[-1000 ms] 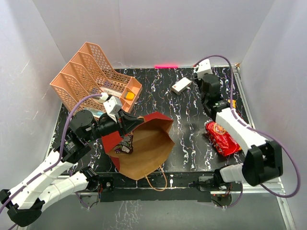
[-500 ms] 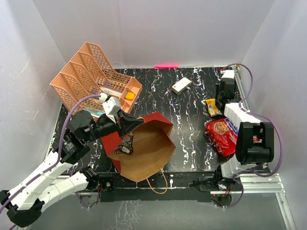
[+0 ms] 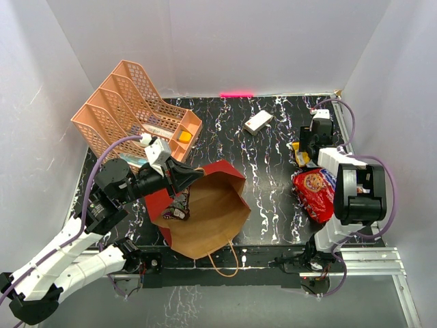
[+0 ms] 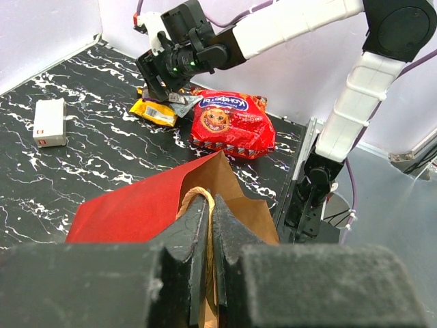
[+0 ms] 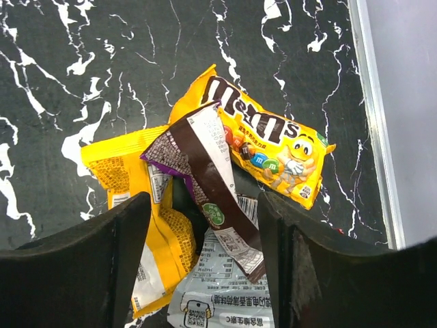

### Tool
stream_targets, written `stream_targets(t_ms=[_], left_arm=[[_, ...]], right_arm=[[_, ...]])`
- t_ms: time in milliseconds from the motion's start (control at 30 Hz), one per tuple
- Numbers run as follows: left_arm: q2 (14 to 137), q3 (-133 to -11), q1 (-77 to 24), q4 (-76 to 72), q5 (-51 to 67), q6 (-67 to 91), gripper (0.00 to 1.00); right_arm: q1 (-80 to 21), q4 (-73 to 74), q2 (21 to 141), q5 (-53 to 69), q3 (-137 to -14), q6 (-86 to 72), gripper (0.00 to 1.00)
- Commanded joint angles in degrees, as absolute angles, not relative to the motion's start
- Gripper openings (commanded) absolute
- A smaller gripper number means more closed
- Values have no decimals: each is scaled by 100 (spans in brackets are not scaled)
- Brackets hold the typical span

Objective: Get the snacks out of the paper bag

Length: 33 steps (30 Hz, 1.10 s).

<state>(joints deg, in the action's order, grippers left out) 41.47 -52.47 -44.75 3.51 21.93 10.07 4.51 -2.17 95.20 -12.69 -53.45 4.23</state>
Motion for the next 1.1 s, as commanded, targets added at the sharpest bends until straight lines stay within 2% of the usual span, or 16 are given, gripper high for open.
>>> stream_targets(t_ms=[0, 167, 367, 567, 700, 833, 1067], left_arm=[[4113, -5294, -4500, 259, 2293, 984, 2], [4122, -5274, -4496, 301, 2269, 984, 2], [4145, -5287, -4500, 363, 2184, 985, 2], [4140, -5225, -4500, 352, 2051, 1038, 2], [4191, -5256, -4500, 307, 1982, 1077, 2], [4112, -5235, -4502, 125, 1914, 1145, 2], [4048, -5325, -4500, -118, 1976, 1181, 2]], right_arm=[[461, -432, 8917, -1130, -5374, 443, 68], [460, -377, 7936, -822, -5238, 326, 69], [274, -947, 6545, 723, -4472, -47, 70], [-652, -1291, 5933, 2089, -3806, -492, 71], [-1195, -989, 5477, 2330, -3495, 71, 73], [-1264, -443, 4997, 2546, -3713, 545, 74], [-1562, -7, 4370, 3825, -4394, 1339, 74]])
